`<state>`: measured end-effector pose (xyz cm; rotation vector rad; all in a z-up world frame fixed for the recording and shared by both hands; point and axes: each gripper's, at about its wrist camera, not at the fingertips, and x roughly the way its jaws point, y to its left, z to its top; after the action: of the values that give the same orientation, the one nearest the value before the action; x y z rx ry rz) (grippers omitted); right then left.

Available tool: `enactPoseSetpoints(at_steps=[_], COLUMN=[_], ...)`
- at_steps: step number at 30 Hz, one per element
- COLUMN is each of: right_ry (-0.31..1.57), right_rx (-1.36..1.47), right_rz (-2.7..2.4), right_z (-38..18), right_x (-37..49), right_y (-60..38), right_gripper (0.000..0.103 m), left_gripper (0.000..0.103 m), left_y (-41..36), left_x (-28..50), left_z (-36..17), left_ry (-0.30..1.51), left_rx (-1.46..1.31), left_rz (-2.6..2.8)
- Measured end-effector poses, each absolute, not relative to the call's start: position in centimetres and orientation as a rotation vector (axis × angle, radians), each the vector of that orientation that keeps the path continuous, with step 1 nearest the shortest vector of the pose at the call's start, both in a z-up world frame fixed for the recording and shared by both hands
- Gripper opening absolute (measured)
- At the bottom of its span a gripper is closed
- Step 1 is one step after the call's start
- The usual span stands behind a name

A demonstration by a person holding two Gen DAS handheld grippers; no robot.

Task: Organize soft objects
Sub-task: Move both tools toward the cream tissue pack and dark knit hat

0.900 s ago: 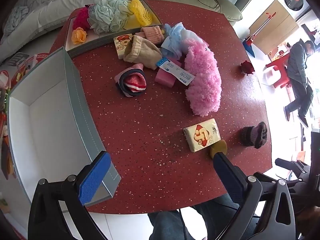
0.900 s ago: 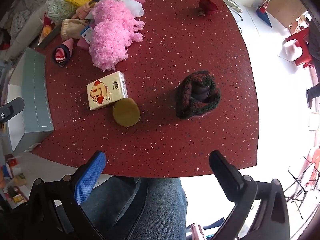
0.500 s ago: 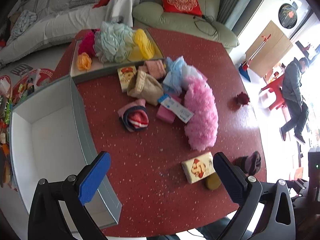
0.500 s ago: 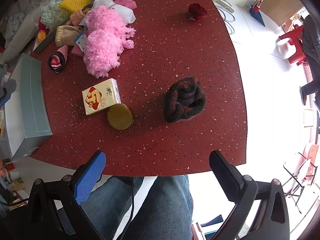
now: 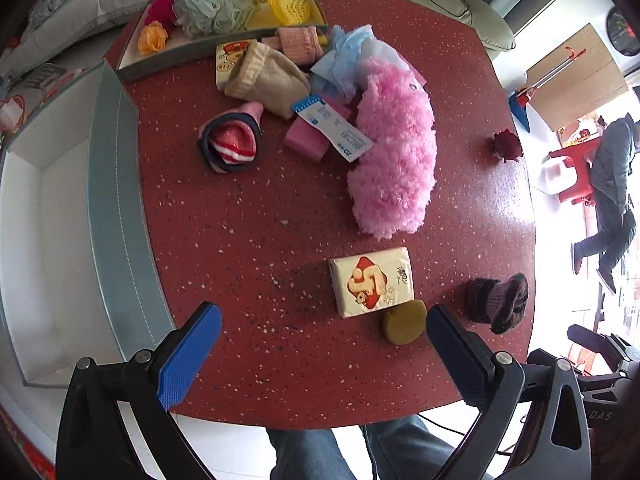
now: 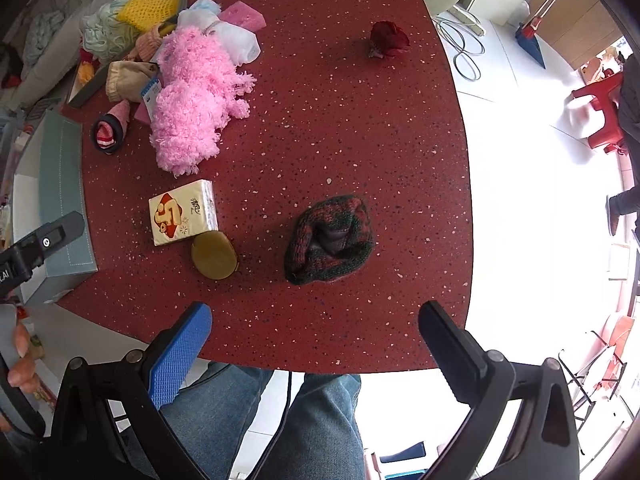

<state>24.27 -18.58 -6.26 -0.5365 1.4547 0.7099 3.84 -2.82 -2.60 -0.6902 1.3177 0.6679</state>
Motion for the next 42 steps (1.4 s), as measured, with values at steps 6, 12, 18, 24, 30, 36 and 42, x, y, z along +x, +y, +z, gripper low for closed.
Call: enactPoseSetpoints(at_steps=[6, 12, 18, 24, 30, 36, 42], right_ry=[1.453, 1.519, 1.542, 1.583, 1.578, 1.578, 1.586], right_rx=[-0.543, -0.534, -0.519, -0.510, -0.519, -0.518, -0.507], right_rz=[0.705, 0.724, 0.711, 0.720, 0.718, 0.728, 0.732], right_z=[-7.4, -9.4, -10.1, -10.5, -10.6, -10.4, -10.2], right_x=[25.2, 25.5, 26.4, 27.0, 27.1, 27.2, 27.6], right_y=[-18.5, -18.9, -19.1, -19.1, -18.9, -18.4, -18.4], right_gripper=[0.103, 0.103, 0.103, 0.103, 0.103, 0.103, 0.103], left_gripper=[0.103, 0.103, 0.103, 0.103, 0.103, 0.103, 0.103], left_y=[-5.0, -5.3, -5.0, -4.5, -4.2, -4.0, -3.9], left_x=[5.8, 6.9, 7.4, 8.5, 9.0, 9.5, 9.7], left_z=[-4.5, -5.3, -5.9, -6.5, -6.5, -6.2, -6.0], left_ry=[1.411, 1.441, 1.463, 1.467, 1.465, 1.471, 1.468], left_rx=[-0.728, -0.760, -0.758, -0.759, -0.761, -0.755, -0.755], left_rz=[0.615, 0.633, 0.652, 0.638, 0.636, 0.629, 0.630])
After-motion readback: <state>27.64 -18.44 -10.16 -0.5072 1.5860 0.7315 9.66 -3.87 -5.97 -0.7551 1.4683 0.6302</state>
